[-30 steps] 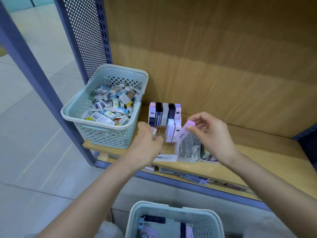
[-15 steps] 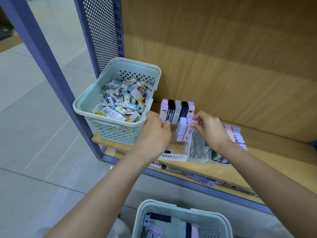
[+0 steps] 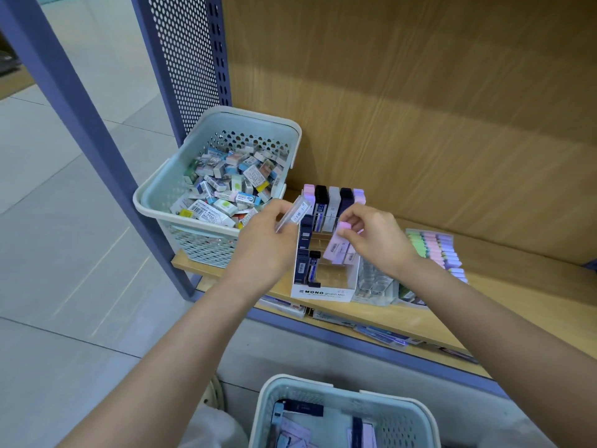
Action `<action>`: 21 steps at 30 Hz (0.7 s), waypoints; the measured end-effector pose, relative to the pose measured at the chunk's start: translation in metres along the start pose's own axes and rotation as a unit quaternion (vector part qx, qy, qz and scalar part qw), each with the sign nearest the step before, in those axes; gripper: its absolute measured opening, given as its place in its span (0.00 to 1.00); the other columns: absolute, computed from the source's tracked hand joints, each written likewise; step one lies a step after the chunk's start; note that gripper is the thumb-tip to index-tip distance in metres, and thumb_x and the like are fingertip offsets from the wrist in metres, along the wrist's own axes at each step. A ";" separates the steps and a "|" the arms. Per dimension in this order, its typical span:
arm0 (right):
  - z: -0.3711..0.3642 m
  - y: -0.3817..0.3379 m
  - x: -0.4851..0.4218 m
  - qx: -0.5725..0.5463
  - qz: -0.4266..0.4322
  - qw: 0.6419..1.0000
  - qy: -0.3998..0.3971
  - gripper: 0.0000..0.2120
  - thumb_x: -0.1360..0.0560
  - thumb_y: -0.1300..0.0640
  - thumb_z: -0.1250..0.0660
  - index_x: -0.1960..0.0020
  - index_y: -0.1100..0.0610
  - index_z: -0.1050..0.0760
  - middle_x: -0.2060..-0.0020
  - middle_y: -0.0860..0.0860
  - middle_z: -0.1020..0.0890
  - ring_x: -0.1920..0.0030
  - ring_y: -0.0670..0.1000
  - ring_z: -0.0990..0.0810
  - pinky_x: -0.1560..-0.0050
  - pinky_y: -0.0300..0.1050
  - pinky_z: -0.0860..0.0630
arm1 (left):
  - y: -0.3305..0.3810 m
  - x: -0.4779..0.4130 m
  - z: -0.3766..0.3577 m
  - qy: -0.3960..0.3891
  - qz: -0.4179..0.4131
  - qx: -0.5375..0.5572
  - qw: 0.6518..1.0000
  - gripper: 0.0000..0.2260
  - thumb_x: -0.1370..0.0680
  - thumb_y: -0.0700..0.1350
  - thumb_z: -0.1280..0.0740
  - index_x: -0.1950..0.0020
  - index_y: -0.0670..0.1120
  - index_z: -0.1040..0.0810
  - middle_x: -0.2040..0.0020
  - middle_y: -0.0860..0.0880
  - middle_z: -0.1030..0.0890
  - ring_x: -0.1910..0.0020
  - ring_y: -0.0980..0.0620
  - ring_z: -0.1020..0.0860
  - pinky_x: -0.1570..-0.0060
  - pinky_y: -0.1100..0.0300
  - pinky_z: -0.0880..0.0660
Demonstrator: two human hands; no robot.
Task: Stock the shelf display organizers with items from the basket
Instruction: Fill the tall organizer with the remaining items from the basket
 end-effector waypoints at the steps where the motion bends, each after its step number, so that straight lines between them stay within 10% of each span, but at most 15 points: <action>1: -0.008 0.002 -0.001 0.017 -0.004 1.000 -0.025 0.04 0.24 0.59 0.34 0.49 0.56 0.24 0.57 0.48 0.22 0.56 0.47 0.23 0.54 0.40 0.26 | 0.001 0.000 0.001 0.000 -0.003 0.002 1.000 0.12 0.19 0.41 0.44 0.57 0.56 0.30 0.66 0.53 0.29 0.69 0.52 0.29 0.62 0.55 0.28; 6: -0.039 0.013 0.009 0.079 -0.015 0.993 -0.090 0.05 0.23 0.58 0.36 0.48 0.56 0.25 0.56 0.52 0.19 0.55 0.52 0.20 0.53 0.51 0.22 | -0.002 -0.002 0.001 -0.003 -0.002 -0.008 1.000 0.09 0.19 0.41 0.42 0.53 0.55 0.29 0.63 0.52 0.28 0.67 0.51 0.27 0.65 0.58 0.29; 21: -0.032 0.040 0.023 0.202 0.027 0.978 -0.047 0.09 0.22 0.57 0.37 0.44 0.58 0.24 0.48 0.53 0.22 0.45 0.53 0.26 0.57 0.42 0.30 | -0.008 -0.006 -0.006 -0.014 0.009 -0.028 0.999 0.03 0.21 0.43 0.37 0.52 0.48 0.24 0.64 0.54 0.27 0.67 0.56 0.28 0.68 0.64 0.33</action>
Point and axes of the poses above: each hand's wrist, its own x-axis away from the middle knuckle, its own z-axis out of the back of the hand, y = z × x, the point moved 9 cm from there along -x, towards the middle knuckle
